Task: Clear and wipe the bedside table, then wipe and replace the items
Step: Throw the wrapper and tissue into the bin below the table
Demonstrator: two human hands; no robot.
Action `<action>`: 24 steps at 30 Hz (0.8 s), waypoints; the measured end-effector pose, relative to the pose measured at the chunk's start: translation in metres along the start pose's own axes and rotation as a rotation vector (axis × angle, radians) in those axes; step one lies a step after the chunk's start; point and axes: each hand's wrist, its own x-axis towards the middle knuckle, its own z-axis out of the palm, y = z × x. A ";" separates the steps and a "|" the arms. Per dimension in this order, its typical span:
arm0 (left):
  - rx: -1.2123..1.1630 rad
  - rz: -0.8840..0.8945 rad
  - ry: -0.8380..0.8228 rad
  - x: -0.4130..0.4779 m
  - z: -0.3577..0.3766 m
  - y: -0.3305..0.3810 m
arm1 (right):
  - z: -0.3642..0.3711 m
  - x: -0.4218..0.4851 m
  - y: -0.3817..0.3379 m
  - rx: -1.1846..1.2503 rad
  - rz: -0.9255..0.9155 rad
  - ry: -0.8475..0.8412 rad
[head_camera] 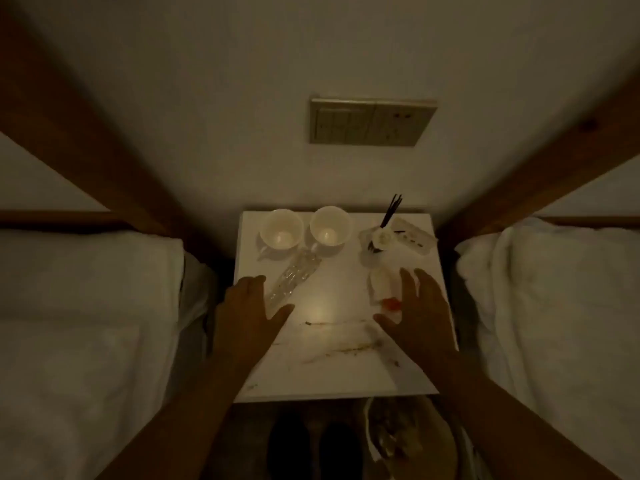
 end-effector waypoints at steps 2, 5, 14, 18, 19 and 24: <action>0.051 0.051 0.051 0.015 0.019 -0.003 | 0.018 0.009 0.008 0.012 0.018 -0.019; 0.173 0.087 0.053 0.033 0.040 -0.011 | 0.039 0.019 0.020 0.022 0.042 -0.084; 0.260 0.083 0.008 0.049 0.060 -0.019 | 0.048 0.033 0.019 -0.052 -0.038 0.003; 0.194 0.084 -0.015 0.046 0.061 -0.020 | 0.041 0.035 0.016 -0.076 -0.035 -0.025; 0.158 0.079 -0.018 0.045 0.060 -0.021 | 0.039 0.035 0.015 -0.079 -0.026 -0.040; 0.005 0.092 0.008 0.031 0.056 -0.024 | 0.030 0.026 0.013 -0.067 -0.004 -0.027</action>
